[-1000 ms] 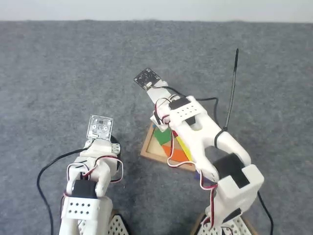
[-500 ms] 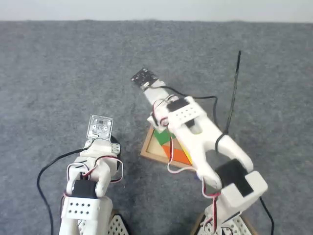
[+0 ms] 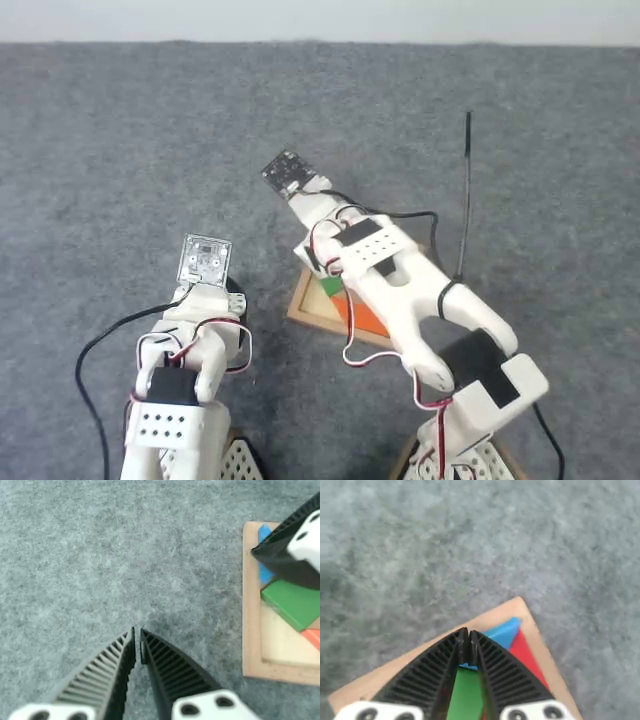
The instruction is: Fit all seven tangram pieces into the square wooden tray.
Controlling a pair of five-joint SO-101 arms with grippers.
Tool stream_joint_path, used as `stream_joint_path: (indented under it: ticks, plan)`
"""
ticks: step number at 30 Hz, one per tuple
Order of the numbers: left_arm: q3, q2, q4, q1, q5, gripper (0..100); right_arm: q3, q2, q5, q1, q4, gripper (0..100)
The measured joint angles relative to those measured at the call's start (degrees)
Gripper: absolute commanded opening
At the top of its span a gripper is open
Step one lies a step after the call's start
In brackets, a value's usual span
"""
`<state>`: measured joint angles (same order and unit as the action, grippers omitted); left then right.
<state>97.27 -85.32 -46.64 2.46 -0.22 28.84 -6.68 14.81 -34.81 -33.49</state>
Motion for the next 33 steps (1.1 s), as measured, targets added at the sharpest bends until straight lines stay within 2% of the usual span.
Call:
stream_joint_path:
  ticks: [13, 18, 22, 29, 31, 33]
  plan:
    - [0.00, 0.00, 0.00, 0.00, 0.00, 1, 0.00, 0.09, -0.09, 2.81, -1.93, 0.7]
    - [0.00, 0.00, 0.00, 0.00, 0.00, 1, 0.00, 12.57, -0.09, 2.99, -12.04, 0.9]
    - [0.00, 0.00, 0.00, 0.00, 0.00, 1, 0.00, 21.45, 0.44, 6.24, -23.91, 0.9]
    - [0.00, 0.00, 0.00, 0.00, 0.00, 1, 3.52, 22.95, 14.77, 14.33, -45.36, 0.9]
    - [0.00, 0.00, 0.00, 0.00, 0.00, 1, 7.47, 22.95, 20.04, 14.59, -46.59, 0.9]
    - [0.00, 0.00, 0.00, 0.00, 0.00, 1, 12.40, 22.95, 21.80, 14.42, -46.24, 0.9]
